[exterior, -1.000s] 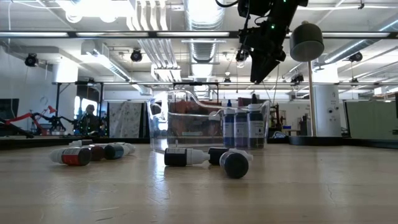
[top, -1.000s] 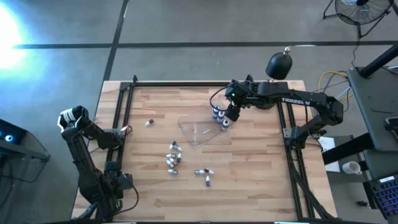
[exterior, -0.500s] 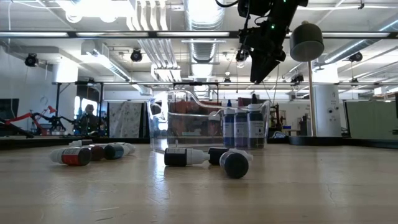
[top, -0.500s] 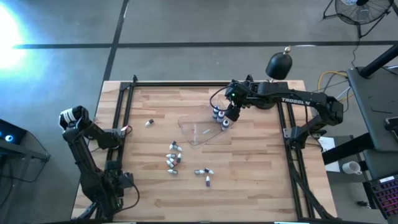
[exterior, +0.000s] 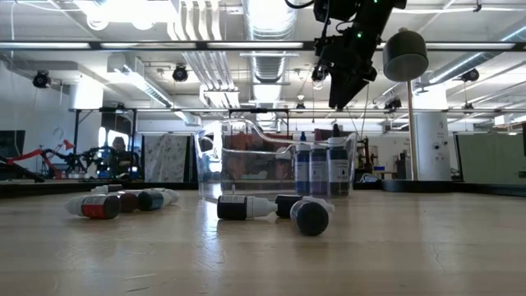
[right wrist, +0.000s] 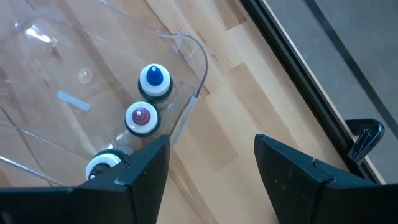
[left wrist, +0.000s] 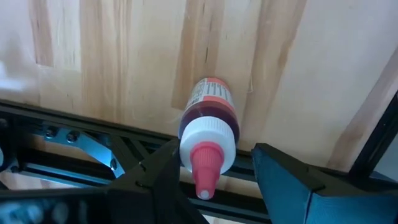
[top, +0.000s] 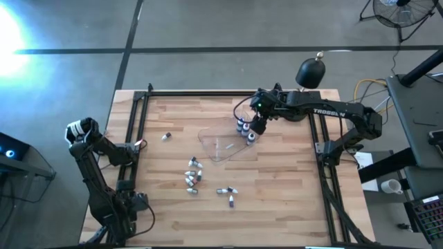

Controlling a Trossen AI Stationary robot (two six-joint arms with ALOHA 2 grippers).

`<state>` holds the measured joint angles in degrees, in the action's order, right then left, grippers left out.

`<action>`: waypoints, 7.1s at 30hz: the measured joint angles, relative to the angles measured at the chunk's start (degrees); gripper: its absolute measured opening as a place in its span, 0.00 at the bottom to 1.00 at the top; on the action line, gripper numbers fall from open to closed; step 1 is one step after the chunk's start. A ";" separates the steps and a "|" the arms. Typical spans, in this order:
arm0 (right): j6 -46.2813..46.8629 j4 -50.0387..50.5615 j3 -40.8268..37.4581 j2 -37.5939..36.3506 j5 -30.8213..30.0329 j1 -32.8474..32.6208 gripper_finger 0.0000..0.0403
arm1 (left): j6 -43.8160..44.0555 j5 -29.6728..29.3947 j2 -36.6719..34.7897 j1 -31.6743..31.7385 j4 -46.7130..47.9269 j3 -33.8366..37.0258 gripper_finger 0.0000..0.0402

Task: Pick & Place food coloring
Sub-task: Put the big pink food coloring bottle into the transparent bin, then put the top left small red food coloring bottle into the transparent bin

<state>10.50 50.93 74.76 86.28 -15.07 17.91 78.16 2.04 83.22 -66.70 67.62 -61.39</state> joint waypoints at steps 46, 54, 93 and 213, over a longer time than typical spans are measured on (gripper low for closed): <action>1.72 -1.22 -0.04 -9.96 -6.74 -0.11 0.57 | -3.69 -9.00 -14.75 32.73 8.11 -3.03 0.17; 4.82 2.47 -0.04 -15.15 -9.12 -0.13 0.57 | -34.04 -10.57 -8.13 58.42 10.82 -17.03 0.17; 9.18 8.06 -13.71 -26.23 -10.45 -0.11 0.57 | -89.12 -10.73 47.97 81.12 3.48 -67.65 0.20; 12.56 3.11 -17.23 -26.93 -1.53 -0.02 0.57 | -63.31 -16.18 -0.04 92.60 -21.03 21.20 0.35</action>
<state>23.06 54.04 57.53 59.35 -16.60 17.89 14.85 -14.14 83.18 25.90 46.59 -40.18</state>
